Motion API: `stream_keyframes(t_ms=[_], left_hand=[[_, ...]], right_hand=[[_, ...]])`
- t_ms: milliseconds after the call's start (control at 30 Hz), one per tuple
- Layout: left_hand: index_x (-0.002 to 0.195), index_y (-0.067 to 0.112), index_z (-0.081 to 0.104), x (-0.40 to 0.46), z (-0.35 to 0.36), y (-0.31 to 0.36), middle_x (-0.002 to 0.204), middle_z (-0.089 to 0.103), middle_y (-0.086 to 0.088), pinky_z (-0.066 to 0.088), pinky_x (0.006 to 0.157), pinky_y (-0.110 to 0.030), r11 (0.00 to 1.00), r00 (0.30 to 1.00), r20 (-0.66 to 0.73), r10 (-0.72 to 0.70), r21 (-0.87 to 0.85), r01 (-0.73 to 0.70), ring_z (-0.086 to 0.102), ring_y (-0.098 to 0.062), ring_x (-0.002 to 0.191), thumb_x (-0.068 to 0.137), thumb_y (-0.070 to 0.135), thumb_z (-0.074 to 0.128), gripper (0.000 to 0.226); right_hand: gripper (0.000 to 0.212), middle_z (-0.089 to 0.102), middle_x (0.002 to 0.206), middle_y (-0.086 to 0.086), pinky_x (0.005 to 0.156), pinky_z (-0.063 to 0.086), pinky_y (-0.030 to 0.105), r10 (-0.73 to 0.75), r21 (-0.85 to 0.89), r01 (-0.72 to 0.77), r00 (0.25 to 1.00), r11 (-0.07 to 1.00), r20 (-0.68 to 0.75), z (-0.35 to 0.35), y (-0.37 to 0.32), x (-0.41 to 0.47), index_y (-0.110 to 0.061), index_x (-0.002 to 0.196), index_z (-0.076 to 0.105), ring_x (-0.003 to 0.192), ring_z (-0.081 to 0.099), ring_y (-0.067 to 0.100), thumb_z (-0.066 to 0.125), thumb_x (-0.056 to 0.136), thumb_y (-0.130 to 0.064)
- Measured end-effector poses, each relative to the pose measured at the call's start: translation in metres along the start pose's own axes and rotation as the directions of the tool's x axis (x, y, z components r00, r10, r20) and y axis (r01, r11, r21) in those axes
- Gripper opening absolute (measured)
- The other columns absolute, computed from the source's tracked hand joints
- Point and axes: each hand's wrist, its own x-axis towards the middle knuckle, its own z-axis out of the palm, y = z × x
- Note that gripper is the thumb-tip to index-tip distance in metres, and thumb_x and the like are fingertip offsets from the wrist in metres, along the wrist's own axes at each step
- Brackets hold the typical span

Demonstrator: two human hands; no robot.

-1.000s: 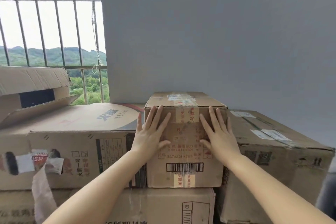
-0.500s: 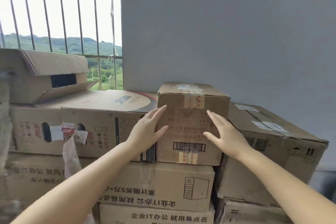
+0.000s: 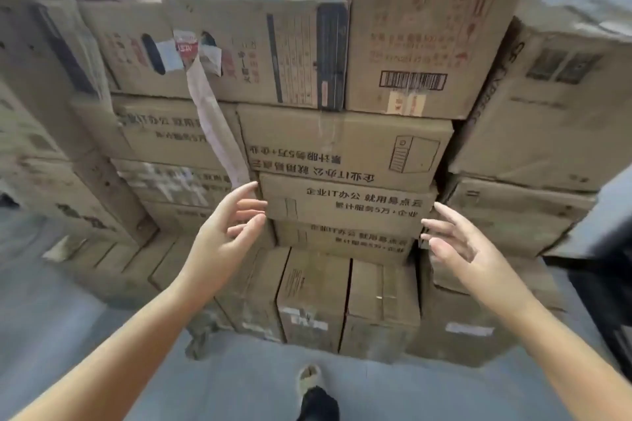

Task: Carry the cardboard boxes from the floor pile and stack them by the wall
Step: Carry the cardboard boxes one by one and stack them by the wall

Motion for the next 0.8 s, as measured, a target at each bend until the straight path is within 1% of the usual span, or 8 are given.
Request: stream_keyframes(t_ms=[100,233,333,400,500,567,600,800], left_hand=[[0.123,0.039,0.049,-0.058,0.004,-0.029,0.110,0.066,0.004,0.047,0.081,-0.011,0.989,0.986,0.073,-0.147,0.014,0.147,0.062,-0.001,0.100,0.093,0.007,0.055,0.044],[0.119,0.038,0.052,-0.114,0.009,-0.059,0.106,0.068,0.005,0.047,0.076,-0.008,0.950,0.937,0.158,-0.311,0.038,0.309,0.063,0.000,0.095,0.093,0.009,0.055,0.040],[0.116,0.039,0.054,-0.137,0.004,-0.077,0.102,0.070,0.007,0.051,0.082,-0.018,0.916,0.897,0.186,-0.400,0.042,0.400,0.064,-0.003,0.096,0.094,0.013,0.054,0.035],[0.119,0.037,0.054,-0.142,-0.006,-0.084,0.102,0.070,0.007,0.051,0.085,-0.028,0.892,0.865,0.229,-0.446,0.036,0.450,0.065,-0.003,0.095,0.094,0.016,0.052,0.032],[0.121,0.037,0.054,-0.142,-0.030,-0.093,0.102,0.069,0.011,0.049,0.086,-0.026,0.887,0.827,0.331,-0.454,0.081,0.454,0.064,0.000,0.096,0.094,0.022,0.051,0.031],[0.119,0.039,0.054,-0.138,-0.050,-0.098,0.100,0.069,0.016,0.047,0.084,-0.020,0.895,0.812,0.388,-0.437,0.095,0.436,0.063,0.002,0.098,0.091,0.029,0.051,0.030],[0.118,0.041,0.054,-0.134,-0.060,-0.099,0.100,0.069,0.018,0.046,0.083,-0.019,0.898,0.800,0.421,-0.427,0.097,0.428,0.062,0.002,0.099,0.087,0.035,0.050,0.031],[0.116,0.045,0.053,-0.106,-0.087,-0.097,0.104,0.066,0.025,0.045,0.086,-0.019,0.942,0.701,0.643,-0.310,0.111,0.316,0.060,0.003,0.103,0.078,0.045,0.049,0.038]], right_hand=[[0.057,0.058,0.130,-0.018,0.102,0.046,0.038,0.176,0.077,-0.176,0.984,0.981,-0.001,0.027,0.037,-0.051,-0.055,0.125,0.041,0.113,0.058,-0.005,0.058,0.071,-0.052],[0.051,0.057,0.128,-0.016,0.105,0.044,0.041,0.354,0.158,-0.340,0.933,0.927,-0.069,0.067,0.062,-0.117,-0.049,0.125,0.041,0.113,0.058,-0.002,0.056,0.077,-0.043],[0.052,0.056,0.129,-0.015,0.103,0.045,0.040,0.462,0.207,-0.430,0.875,0.879,-0.145,0.100,0.068,-0.155,-0.049,0.125,0.040,0.115,0.057,0.002,0.055,0.075,-0.046],[0.047,0.058,0.128,-0.012,0.103,0.046,0.040,0.519,0.269,-0.460,0.826,0.846,-0.221,0.127,0.070,-0.177,-0.045,0.125,0.042,0.115,0.058,0.004,0.055,0.080,-0.040],[0.037,0.060,0.126,-0.004,0.087,0.055,0.027,0.597,0.404,-0.459,0.721,0.791,-0.351,0.171,0.065,-0.199,-0.036,0.125,0.045,0.110,0.059,0.005,0.052,0.093,-0.019],[0.037,0.062,0.121,-0.005,0.078,0.056,0.017,0.630,0.479,-0.432,0.657,0.764,-0.413,0.202,0.058,-0.208,-0.031,0.127,0.047,0.109,0.060,0.008,0.050,0.095,-0.014],[0.036,0.062,0.119,-0.005,0.076,0.055,0.016,0.642,0.508,-0.416,0.629,0.754,-0.438,0.216,0.052,-0.210,-0.028,0.128,0.047,0.109,0.060,0.009,0.049,0.095,-0.012],[0.032,0.064,0.116,-0.007,0.088,0.051,0.023,0.645,0.549,-0.349,0.512,0.760,-0.568,0.277,0.019,-0.231,-0.025,0.123,0.053,0.108,0.062,0.007,0.050,0.095,-0.011]])
